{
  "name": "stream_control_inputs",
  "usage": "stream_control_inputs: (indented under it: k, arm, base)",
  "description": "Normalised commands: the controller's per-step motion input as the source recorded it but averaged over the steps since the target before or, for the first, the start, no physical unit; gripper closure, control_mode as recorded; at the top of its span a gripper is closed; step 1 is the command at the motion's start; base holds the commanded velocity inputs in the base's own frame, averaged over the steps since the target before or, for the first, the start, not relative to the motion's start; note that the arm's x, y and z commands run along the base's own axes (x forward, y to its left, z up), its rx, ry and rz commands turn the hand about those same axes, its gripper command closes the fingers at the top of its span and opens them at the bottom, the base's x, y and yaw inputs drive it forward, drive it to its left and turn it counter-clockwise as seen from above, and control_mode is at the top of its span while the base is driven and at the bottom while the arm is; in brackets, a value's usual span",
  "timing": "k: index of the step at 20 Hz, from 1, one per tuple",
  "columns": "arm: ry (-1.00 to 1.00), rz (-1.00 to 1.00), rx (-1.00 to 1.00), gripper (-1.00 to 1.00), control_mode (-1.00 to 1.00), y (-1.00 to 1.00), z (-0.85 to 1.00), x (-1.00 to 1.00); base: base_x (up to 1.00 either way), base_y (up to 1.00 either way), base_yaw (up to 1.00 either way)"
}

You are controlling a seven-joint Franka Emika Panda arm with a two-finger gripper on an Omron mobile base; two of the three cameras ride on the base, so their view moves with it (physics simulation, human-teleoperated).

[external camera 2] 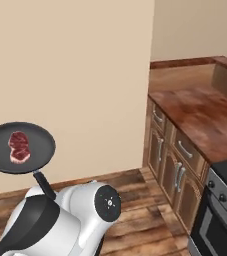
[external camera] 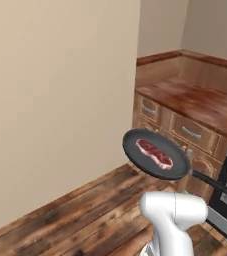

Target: Pick up the pan with the steak in it and place it on the dining table. Then place the steak on the plate.

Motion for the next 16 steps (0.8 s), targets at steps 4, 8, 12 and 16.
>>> stream_control_inputs:
  k: [4,8,12,16]
  arm:
    - [0.0,0.0,0.0,1.0,1.0,0.0,0.0,0.0]
    - [0.0,0.0,0.0,1.0,1.0,0.0,0.0,0.0]
    - [0.0,0.0,0.0,1.0,1.0,0.0,0.0,0.0]
    - [0.0,0.0,0.0,1.0,1.0,0.0,0.0,0.0]
  base:
    - [-0.13,-0.02,0.48]
    - [-0.11,0.0,0.49]
    - [-0.1,0.0,0.5]
    - [-0.1,0.0,0.5]
